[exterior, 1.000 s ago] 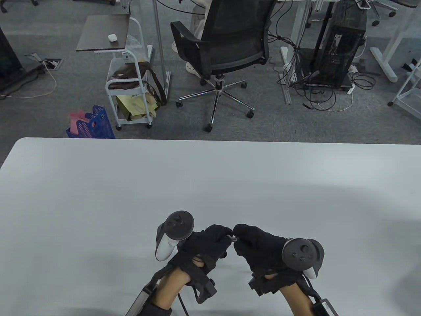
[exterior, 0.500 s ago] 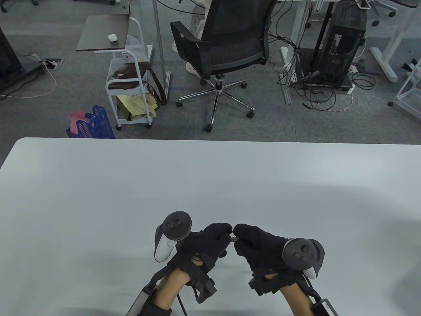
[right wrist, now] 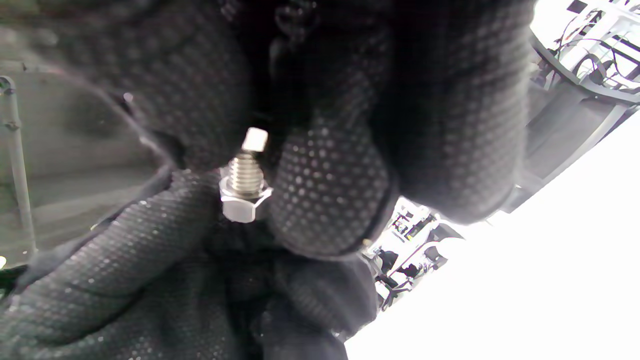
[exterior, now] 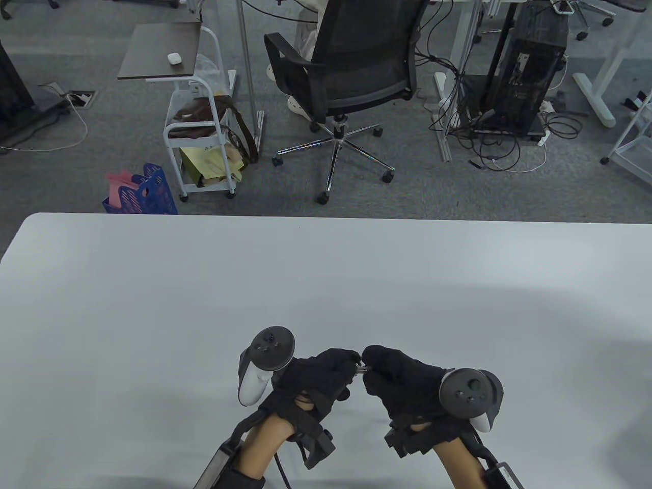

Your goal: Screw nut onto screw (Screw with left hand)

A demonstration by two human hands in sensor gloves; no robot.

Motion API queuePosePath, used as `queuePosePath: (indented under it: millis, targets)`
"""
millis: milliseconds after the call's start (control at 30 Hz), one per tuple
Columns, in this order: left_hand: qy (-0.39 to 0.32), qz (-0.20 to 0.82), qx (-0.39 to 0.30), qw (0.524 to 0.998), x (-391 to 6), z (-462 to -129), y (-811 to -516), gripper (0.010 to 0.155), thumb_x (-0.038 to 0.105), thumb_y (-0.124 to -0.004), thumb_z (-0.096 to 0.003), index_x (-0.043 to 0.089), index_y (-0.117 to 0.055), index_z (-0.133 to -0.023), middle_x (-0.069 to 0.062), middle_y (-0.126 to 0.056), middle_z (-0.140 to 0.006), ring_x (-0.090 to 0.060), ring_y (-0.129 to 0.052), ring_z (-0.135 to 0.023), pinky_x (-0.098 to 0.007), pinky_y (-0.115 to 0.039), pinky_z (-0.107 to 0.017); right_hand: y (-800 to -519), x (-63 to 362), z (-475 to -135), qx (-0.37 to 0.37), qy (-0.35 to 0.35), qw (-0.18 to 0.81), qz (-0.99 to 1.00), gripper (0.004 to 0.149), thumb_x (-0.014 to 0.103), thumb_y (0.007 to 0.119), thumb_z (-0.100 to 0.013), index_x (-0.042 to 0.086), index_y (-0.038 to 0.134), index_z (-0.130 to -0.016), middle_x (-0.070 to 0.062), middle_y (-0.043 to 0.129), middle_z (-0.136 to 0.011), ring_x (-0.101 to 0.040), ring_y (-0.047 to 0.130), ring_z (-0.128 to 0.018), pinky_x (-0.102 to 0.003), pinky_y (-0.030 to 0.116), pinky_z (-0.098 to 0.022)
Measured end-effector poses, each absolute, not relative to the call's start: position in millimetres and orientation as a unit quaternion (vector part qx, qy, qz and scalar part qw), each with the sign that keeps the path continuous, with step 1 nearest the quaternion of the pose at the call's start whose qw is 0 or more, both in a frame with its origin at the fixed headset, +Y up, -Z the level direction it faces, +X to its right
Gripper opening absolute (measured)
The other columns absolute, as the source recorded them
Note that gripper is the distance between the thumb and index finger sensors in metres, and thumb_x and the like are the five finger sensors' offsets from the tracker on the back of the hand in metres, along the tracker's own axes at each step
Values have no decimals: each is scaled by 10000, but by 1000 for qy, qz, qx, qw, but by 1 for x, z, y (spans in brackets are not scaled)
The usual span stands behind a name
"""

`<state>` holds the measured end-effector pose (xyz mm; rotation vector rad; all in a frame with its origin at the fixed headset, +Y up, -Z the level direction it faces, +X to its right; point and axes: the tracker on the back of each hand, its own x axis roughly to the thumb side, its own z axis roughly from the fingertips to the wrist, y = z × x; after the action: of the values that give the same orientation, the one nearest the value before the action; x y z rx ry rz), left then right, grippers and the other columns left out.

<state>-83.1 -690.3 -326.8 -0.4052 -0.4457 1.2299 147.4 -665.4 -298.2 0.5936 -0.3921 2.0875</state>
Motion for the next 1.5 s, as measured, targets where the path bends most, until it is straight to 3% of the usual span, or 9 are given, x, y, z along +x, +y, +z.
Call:
queuePosePath:
  millis: [133, 367, 533, 700, 767, 967, 1167, 1333, 1500]
  targets:
    - [-208, 558, -181, 782, -82, -326, -687, 565, 400, -689, -439, 19, -752, -852, -280, -829, -758, -443, -913, -486, -624, -685, -446, -667, 146, -300, 244, -134, 454, 846, 488, 323, 952, -328, 159, 855, -777, -80, 1012, -648, -170, 1163, -338, -392, 1023, -304]
    - [-216, 572, -192, 768, -82, -325, -690, 679, 453, -671, -450, 59, -596, -998, -287, -718, -886, -441, -877, -591, -615, -660, -504, -664, 147, -298, 246, -153, 445, 848, 480, 327, 957, -322, 163, 862, -764, -74, 1019, -635, -163, 1165, -326, -387, 1027, -296]
    - [-206, 568, -178, 777, -82, -326, -688, 575, 401, -687, -444, 22, -752, -872, -293, -812, -793, -457, -910, -510, -628, -678, -461, -665, 145, -298, 249, -155, 439, 849, 479, 330, 953, -323, 168, 862, -765, -70, 1019, -636, -162, 1165, -326, -385, 1027, -298]
    - [-223, 570, -191, 768, -82, -326, -687, 581, 385, -696, -450, 64, -647, -932, -263, -742, -851, -433, -882, -569, -613, -662, -494, -665, 146, -298, 246, -160, 444, 846, 479, 327, 953, -323, 167, 861, -765, -71, 1018, -636, -162, 1164, -328, -386, 1027, -299]
    - [-216, 576, -191, 765, -83, -326, -689, 672, 454, -678, -449, 61, -604, -989, -284, -720, -886, -446, -875, -600, -619, -657, -510, -665, 147, -298, 245, -160, 447, 846, 478, 330, 953, -324, 168, 861, -765, -70, 1018, -636, -162, 1164, -328, -386, 1027, -299]
    - [-211, 565, -186, 776, -80, -325, -688, 572, 389, -684, -448, 24, -731, -886, -290, -796, -807, -454, -904, -532, -628, -675, -472, -665, 146, -298, 247, -160, 438, 849, 477, 328, 951, -325, 169, 861, -765, -70, 1018, -636, -162, 1164, -328, -385, 1027, -300]
    - [-217, 568, -204, 767, -82, -325, -691, 656, 435, -670, -454, 68, -584, -991, -274, -707, -889, -439, -868, -609, -615, -652, -516, -664, 147, -298, 245, -159, 440, 849, 478, 327, 952, -324, 166, 862, -765, -73, 1018, -636, -162, 1163, -329, -387, 1026, -300]
    - [-209, 571, -193, 770, -81, -326, -691, 594, 405, -681, -450, 26, -728, -906, -298, -787, -825, -474, -895, -555, -641, -659, -491, -665, 146, -298, 245, -156, 441, 849, 477, 328, 952, -324, 169, 862, -764, -71, 1018, -637, -163, 1164, -329, -386, 1026, -300]
    - [-221, 570, -207, 763, -81, -326, -690, 580, 392, -687, -454, 67, -642, -933, -266, -728, -865, -442, -871, -594, -620, -650, -513, -664, 146, -297, 246, -157, 445, 847, 478, 329, 951, -324, 169, 861, -765, -71, 1018, -637, -163, 1164, -329, -386, 1026, -300]
